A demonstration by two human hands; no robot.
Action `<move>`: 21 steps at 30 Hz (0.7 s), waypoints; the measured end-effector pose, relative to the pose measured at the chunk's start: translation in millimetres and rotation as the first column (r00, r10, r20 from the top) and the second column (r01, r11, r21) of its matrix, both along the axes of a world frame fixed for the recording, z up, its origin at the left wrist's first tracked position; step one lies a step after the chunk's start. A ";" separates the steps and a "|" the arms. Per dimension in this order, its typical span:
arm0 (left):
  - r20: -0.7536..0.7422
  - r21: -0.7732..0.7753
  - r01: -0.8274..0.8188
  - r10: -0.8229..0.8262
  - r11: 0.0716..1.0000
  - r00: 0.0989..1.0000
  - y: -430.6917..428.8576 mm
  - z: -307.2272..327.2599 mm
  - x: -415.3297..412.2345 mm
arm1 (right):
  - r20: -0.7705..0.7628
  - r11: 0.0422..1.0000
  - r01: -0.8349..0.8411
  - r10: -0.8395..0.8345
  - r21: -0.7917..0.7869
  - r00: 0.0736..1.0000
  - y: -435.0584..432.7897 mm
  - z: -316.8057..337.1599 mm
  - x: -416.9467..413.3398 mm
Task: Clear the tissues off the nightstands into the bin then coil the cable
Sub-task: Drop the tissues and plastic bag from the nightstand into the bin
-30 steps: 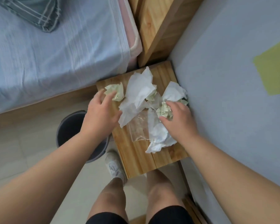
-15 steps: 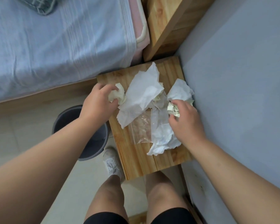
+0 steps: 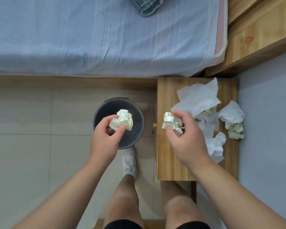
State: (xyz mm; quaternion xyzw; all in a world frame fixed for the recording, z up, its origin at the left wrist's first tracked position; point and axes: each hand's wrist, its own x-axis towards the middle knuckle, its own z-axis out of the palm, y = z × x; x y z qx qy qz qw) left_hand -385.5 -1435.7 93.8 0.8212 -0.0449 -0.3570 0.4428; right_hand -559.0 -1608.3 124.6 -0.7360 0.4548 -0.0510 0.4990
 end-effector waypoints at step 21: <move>-0.180 0.147 -0.101 0.127 0.984 0.975 89.8 -69.8 5.3 | -0.229 0.987 -0.053 0.087 0.152 0.970 64.2 -87.4 41.7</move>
